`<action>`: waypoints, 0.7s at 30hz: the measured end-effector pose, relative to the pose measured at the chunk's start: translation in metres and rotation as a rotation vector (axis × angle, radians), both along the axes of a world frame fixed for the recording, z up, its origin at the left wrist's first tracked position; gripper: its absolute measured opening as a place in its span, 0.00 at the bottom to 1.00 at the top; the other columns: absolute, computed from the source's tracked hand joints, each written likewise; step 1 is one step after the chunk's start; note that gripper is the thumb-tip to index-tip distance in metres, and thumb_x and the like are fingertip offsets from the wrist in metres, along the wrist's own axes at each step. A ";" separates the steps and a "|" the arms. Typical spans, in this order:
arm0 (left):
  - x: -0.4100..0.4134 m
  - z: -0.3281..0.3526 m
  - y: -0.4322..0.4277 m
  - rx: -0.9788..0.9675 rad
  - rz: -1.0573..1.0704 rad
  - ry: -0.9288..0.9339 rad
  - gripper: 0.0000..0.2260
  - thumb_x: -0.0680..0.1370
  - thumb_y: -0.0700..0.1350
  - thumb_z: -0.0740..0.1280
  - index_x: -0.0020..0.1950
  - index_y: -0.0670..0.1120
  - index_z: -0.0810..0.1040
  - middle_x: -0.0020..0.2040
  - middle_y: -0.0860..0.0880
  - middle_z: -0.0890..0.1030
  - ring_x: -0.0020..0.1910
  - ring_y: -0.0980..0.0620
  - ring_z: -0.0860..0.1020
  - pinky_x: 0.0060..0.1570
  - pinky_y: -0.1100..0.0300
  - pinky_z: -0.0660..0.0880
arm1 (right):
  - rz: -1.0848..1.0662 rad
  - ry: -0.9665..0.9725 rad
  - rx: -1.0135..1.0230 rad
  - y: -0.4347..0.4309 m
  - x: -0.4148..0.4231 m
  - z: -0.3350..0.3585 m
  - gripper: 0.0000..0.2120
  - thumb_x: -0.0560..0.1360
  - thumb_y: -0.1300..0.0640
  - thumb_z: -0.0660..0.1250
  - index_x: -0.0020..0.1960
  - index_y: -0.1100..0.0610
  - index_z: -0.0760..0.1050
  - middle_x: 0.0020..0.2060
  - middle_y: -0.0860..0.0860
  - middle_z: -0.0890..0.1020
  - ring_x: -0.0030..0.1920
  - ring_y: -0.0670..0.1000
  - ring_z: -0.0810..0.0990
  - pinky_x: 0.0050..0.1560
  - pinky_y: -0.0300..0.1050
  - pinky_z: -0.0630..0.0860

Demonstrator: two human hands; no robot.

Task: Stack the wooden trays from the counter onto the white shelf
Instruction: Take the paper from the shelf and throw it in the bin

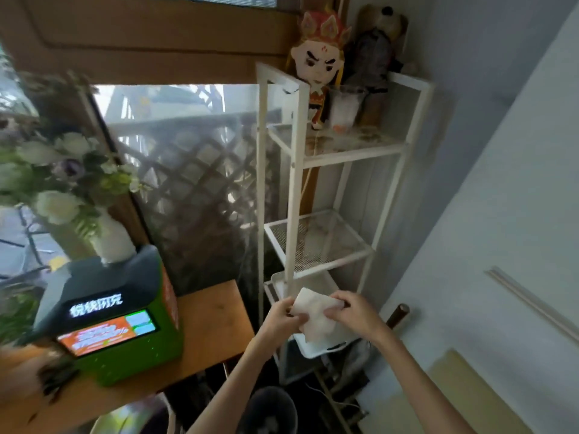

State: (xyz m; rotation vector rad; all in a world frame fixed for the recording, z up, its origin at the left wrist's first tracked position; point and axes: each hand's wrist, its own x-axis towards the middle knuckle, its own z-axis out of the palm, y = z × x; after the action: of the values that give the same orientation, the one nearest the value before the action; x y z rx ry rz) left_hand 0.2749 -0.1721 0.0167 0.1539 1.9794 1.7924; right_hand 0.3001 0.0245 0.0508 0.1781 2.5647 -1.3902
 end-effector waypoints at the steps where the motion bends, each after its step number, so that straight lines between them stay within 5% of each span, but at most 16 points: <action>1: 0.007 0.000 -0.007 -0.026 0.038 0.016 0.07 0.75 0.35 0.69 0.53 0.40 0.79 0.48 0.43 0.83 0.45 0.49 0.83 0.45 0.54 0.83 | -0.009 0.010 -0.013 -0.007 0.006 -0.001 0.04 0.73 0.59 0.73 0.45 0.53 0.79 0.46 0.49 0.80 0.44 0.44 0.78 0.42 0.26 0.70; 3: 0.017 0.001 -0.018 -0.027 0.076 0.050 0.06 0.76 0.35 0.68 0.52 0.42 0.79 0.47 0.45 0.83 0.46 0.48 0.83 0.45 0.55 0.82 | -0.036 0.010 -0.088 -0.021 0.014 -0.004 0.06 0.73 0.59 0.74 0.45 0.51 0.79 0.47 0.47 0.80 0.47 0.45 0.79 0.45 0.27 0.72; 5: 0.025 -0.006 -0.027 0.012 0.101 0.004 0.08 0.76 0.35 0.67 0.53 0.43 0.78 0.47 0.47 0.83 0.47 0.49 0.83 0.44 0.58 0.82 | -0.068 -0.031 -0.202 -0.032 0.020 -0.013 0.06 0.73 0.60 0.73 0.49 0.54 0.80 0.46 0.51 0.84 0.48 0.50 0.83 0.48 0.39 0.81; 9: 0.039 -0.036 -0.035 0.064 0.262 -0.167 0.09 0.75 0.38 0.68 0.55 0.41 0.77 0.51 0.41 0.83 0.50 0.43 0.84 0.52 0.42 0.81 | -0.161 -0.148 -0.321 -0.049 0.023 -0.050 0.09 0.75 0.60 0.72 0.54 0.60 0.79 0.48 0.56 0.85 0.47 0.54 0.86 0.46 0.50 0.84; 12: 0.056 -0.070 -0.032 0.041 0.399 -0.247 0.07 0.75 0.37 0.69 0.53 0.40 0.77 0.46 0.42 0.84 0.44 0.46 0.84 0.46 0.49 0.81 | -0.207 -0.234 -0.339 -0.052 0.025 -0.095 0.11 0.74 0.61 0.72 0.55 0.64 0.79 0.49 0.60 0.85 0.50 0.58 0.85 0.52 0.55 0.83; 16: 0.077 -0.127 -0.030 0.003 0.564 -0.404 0.09 0.74 0.37 0.71 0.52 0.43 0.79 0.47 0.41 0.85 0.45 0.45 0.84 0.47 0.48 0.82 | -0.192 -0.406 -0.374 -0.055 0.034 -0.162 0.13 0.74 0.63 0.72 0.58 0.62 0.78 0.51 0.57 0.85 0.50 0.55 0.85 0.53 0.54 0.83; 21: 0.093 -0.208 -0.038 -0.128 0.644 -0.559 0.07 0.73 0.36 0.72 0.49 0.44 0.80 0.46 0.43 0.84 0.45 0.47 0.83 0.39 0.56 0.81 | -0.175 -0.618 -0.335 -0.070 0.043 -0.240 0.08 0.77 0.64 0.68 0.55 0.58 0.75 0.48 0.53 0.84 0.45 0.48 0.84 0.35 0.38 0.80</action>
State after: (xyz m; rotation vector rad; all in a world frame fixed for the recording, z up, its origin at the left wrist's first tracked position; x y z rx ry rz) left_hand 0.3683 -0.2100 -0.1915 -1.0166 1.8104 1.7703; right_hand 0.3433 -0.0454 -0.1894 0.6690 1.8256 -1.5029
